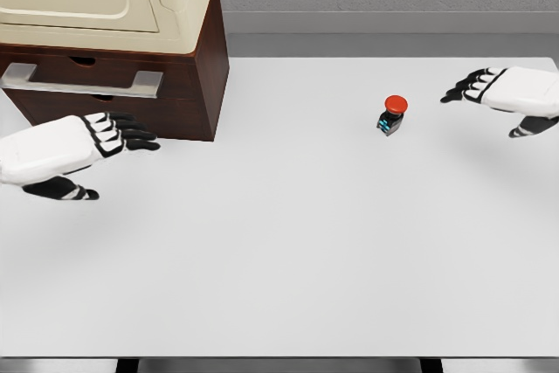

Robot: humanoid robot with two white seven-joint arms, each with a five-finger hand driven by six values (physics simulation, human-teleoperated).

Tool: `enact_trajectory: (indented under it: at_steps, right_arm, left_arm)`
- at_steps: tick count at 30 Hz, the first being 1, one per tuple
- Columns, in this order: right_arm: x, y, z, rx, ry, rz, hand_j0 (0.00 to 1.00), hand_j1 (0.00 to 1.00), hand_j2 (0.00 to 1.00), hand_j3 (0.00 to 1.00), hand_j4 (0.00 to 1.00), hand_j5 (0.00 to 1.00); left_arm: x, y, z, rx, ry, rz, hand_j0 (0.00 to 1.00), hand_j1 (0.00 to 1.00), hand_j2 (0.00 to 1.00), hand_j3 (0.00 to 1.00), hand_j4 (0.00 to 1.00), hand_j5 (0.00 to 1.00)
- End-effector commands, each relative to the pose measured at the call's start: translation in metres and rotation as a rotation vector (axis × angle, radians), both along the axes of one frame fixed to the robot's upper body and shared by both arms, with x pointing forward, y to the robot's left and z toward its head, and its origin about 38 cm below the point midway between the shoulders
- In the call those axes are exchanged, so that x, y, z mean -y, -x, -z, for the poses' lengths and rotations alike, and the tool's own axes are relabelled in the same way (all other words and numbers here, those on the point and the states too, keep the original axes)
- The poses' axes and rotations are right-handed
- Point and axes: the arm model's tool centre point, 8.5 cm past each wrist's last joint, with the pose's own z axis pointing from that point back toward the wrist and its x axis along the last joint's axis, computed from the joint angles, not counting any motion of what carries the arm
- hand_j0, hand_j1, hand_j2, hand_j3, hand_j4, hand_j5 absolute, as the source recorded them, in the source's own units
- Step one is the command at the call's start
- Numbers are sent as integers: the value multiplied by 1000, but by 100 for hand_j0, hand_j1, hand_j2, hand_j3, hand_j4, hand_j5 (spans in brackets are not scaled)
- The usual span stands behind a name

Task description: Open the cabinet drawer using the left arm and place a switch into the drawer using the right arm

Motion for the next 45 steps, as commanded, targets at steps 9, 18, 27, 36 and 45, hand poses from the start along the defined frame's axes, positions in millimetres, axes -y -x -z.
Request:
enact_trajectory:
  at_steps: [9, 18, 27, 36, 45]
  right_arm:
    - [-54, -47, 8, -1, -91, -17, 100, 100, 100, 100, 100, 100]
    - [-94, -59, 30, -49, -44, -84, 100, 100, 100, 100, 100, 100]
    - [-103, -89, 35, -27, -30, -19, 100, 100, 100, 100, 100, 100]
    - [-122, -88, 51, -66, -44, -39, 100, 100, 100, 100, 100, 100]
    - [-125, -84, 60, -87, -34, -49, 100, 100, 100, 100, 100, 100]
  left_arm:
    - [-5, -11, -35, -66, 156, -44, 100, 100, 100, 100, 100, 100]
    - [-29, -4, -41, -268, 128, -78, 100, 100, 100, 100, 100, 100]
    - [-51, -16, -41, -267, 156, -153, 100, 100, 100, 100, 100, 100]
    - [-54, -31, -31, -263, 190, -180, 100, 100, 100, 100, 100, 100]
    - [-54, -40, -20, -271, 201, -194, 100, 100, 100, 100, 100, 100]
